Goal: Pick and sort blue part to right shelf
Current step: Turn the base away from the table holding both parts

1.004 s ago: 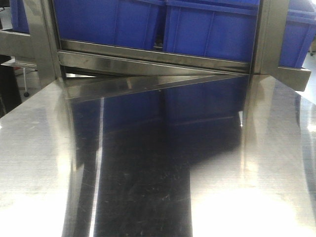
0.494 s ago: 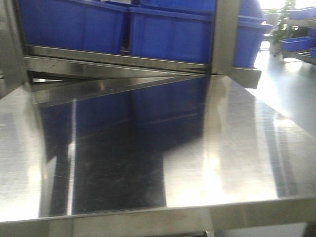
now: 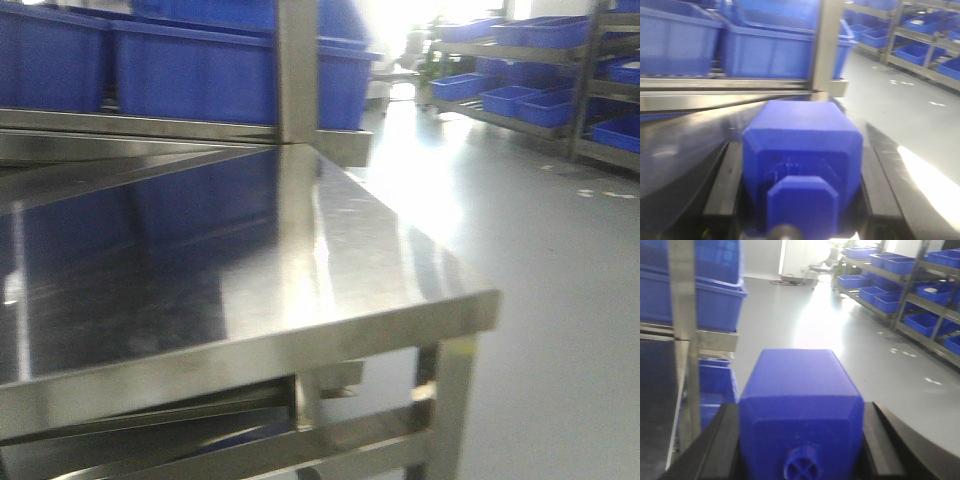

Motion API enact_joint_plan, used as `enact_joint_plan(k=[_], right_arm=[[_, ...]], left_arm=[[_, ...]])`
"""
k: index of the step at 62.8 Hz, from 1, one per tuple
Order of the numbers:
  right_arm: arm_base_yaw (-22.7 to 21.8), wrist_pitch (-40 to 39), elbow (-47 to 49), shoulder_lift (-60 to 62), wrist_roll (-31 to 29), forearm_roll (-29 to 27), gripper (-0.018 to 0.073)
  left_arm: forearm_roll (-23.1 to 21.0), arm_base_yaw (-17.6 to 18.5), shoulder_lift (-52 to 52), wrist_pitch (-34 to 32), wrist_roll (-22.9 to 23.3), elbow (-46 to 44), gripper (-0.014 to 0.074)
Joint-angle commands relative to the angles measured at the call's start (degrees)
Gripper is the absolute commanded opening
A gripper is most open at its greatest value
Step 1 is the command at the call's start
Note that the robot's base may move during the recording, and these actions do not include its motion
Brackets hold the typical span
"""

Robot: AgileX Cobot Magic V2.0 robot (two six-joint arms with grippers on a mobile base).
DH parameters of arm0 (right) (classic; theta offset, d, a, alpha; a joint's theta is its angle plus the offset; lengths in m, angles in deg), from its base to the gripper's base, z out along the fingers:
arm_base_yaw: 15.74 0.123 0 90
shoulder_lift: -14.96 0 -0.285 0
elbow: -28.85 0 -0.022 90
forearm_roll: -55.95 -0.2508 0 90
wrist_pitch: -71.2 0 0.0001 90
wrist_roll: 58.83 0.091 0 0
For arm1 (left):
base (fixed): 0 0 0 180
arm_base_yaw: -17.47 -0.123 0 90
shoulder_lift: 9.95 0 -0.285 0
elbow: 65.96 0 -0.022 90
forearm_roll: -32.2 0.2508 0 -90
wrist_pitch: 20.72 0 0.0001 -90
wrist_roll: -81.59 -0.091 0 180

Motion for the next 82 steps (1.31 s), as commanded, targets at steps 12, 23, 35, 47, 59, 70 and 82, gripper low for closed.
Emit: enact_joint_plan(k=[12, 23, 35, 47, 59, 70, 82], right_arm=[[-0.35, -5.76, 1.82, -0.04, -0.26, 0.70, 0.0340], [-0.35, -5.76, 1.82, -0.04, -0.26, 0.70, 0.0340], [-0.35, -5.76, 1.82, -0.04, -0.26, 0.70, 0.0340], [-0.35, -5.76, 1.82, -0.04, -0.26, 0.70, 0.0340], [-0.35, -5.76, 1.82, -0.04, -0.26, 0.70, 0.0340], [-0.35, -5.76, 1.82, -0.04, -0.26, 0.70, 0.0340], [-0.35, -5.76, 1.82, -0.04, -0.26, 0.70, 0.0340]], left_arm=[[-0.29, 0.02, 0.33, -4.90, -0.04, -1.73, 0.0279], [-0.29, 0.02, 0.33, -4.90, -0.04, -1.73, 0.0279], [-0.29, 0.02, 0.33, -4.90, -0.04, -1.73, 0.0280], [-0.29, 0.02, 0.33, -4.90, -0.04, -1.73, 0.0280], [-0.29, 0.02, 0.33, -4.90, -0.04, -1.73, 0.0280], [-0.29, 0.02, 0.33, -4.90, -0.04, -1.73, 0.0280], [-0.29, 0.02, 0.44, -4.75, -0.04, -1.73, 0.0280]])
